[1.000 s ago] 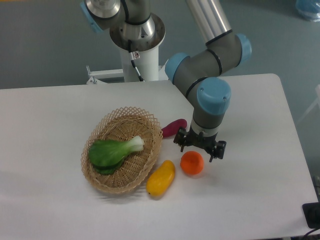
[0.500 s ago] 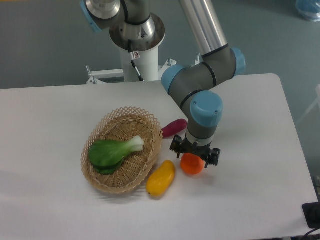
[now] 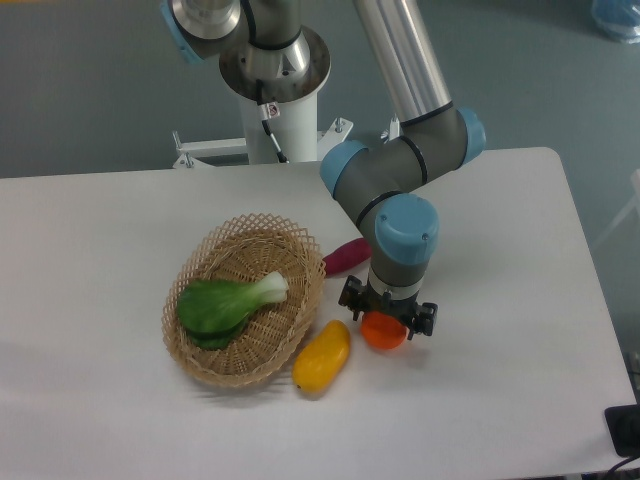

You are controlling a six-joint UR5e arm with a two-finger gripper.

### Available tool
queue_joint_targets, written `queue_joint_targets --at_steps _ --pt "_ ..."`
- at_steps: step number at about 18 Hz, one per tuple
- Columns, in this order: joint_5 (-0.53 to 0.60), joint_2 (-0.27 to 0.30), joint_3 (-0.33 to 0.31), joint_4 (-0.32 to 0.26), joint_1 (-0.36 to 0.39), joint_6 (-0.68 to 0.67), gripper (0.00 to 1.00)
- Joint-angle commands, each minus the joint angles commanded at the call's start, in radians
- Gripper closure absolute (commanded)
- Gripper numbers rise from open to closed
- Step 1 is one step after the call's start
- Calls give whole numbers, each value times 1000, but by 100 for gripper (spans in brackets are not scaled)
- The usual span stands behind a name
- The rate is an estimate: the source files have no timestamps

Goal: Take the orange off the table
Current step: 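Close the gripper around the orange, then lift the held orange up and away from the fruits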

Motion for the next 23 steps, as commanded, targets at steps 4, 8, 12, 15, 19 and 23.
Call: queue_joint_targets --at_steps 4,8,12,15,19,23 --pt "25 5 0 0 0 5 36" --pt "25 12 3 -2 0 12 38" --pt "31 47 53 -15 9 43 37" --pt "25 110 72 -23 60 69 37" --pt "12 150 164 -60 86 109 37" --pt "-9 166 345 -298 124 126 37"
